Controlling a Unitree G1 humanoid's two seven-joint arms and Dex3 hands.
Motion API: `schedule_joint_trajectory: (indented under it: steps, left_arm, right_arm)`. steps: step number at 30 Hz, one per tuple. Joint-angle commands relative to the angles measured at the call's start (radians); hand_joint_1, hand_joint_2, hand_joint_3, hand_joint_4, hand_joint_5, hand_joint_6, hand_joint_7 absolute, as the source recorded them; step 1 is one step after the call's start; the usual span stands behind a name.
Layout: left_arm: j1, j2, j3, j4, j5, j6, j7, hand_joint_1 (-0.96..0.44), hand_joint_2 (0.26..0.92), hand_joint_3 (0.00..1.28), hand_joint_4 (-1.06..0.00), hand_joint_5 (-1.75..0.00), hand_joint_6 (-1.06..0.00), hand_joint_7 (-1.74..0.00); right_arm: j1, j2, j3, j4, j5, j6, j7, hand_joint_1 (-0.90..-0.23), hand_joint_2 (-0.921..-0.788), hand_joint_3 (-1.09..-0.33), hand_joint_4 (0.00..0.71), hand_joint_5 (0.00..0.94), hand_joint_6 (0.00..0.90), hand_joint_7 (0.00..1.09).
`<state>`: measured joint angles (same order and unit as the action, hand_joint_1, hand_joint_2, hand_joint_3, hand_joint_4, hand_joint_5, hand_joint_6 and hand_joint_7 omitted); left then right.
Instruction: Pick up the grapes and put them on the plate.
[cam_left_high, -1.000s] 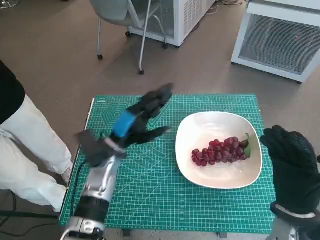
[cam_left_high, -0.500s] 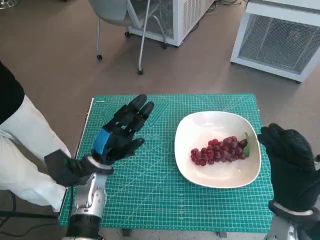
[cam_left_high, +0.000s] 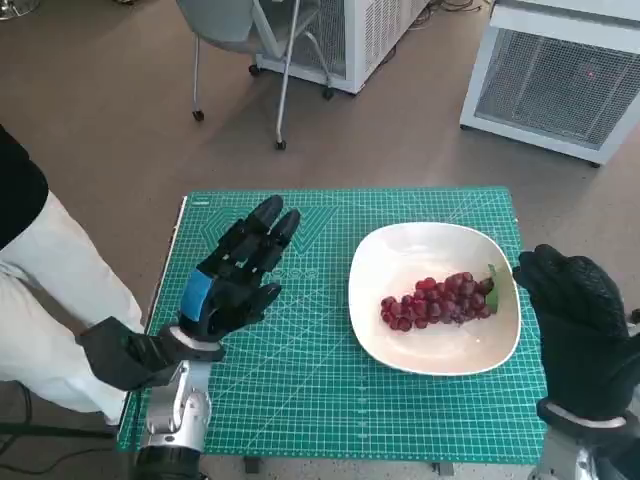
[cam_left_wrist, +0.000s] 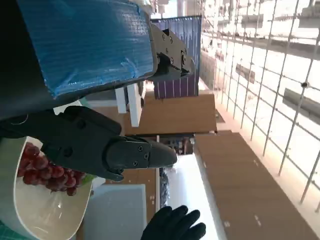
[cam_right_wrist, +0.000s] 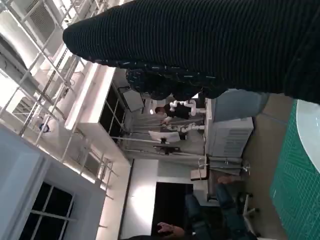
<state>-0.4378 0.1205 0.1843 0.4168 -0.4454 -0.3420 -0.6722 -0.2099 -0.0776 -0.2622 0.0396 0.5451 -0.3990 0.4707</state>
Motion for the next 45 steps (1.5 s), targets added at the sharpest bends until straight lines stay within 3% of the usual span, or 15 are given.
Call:
schedule_joint_trajectory:
  steps: [1, 27, 30, 37, 45]
  left_arm:
    - [0.017, -0.002, 0.001, -0.033, 0.004, 0.006, 0.016, -0.55, 0.921, 0.30, -0.24, -0.02, -0.30, 0.00]
    - [0.061, 0.003, -0.006, -0.084, 0.003, 0.048, 0.033, -0.54, 0.921, 0.28, -0.25, -0.01, -0.30, 0.00]
    - [0.065, 0.004, -0.004, -0.089, 0.000, 0.050, 0.029, -0.48, 0.921, 0.23, -0.25, -0.01, -0.30, 0.00]
    - [0.068, 0.010, 0.002, -0.079, 0.001, 0.020, 0.003, -0.13, 0.915, 0.09, -0.25, 0.00, -0.31, -0.01]
    - [0.067, 0.007, 0.012, -0.083, -0.013, 0.017, -0.013, -0.06, 0.920, 0.07, -0.26, 0.00, -0.30, 0.00]
  right_arm:
    - [0.006, -0.008, 0.000, 0.006, -0.004, 0.021, -0.006, -0.358, -0.921, -0.512, 0.549, 0.436, 0.292, 0.83]
    - [-0.003, -0.017, 0.003, 0.003, -0.004, 0.031, -0.001, -0.354, -0.921, -0.515, 0.531, 0.453, 0.279, 0.85]
    - [-0.004, -0.018, 0.004, 0.005, -0.004, 0.031, 0.001, -0.354, -0.921, -0.515, 0.530, 0.455, 0.279, 0.85]
    - [-0.005, -0.020, 0.005, 0.008, -0.004, 0.031, 0.003, -0.357, -0.921, -0.514, 0.527, 0.460, 0.277, 0.85]
    - [-0.005, -0.022, 0.004, 0.015, -0.004, 0.026, 0.007, -0.357, -0.921, -0.513, 0.525, 0.465, 0.276, 0.86]
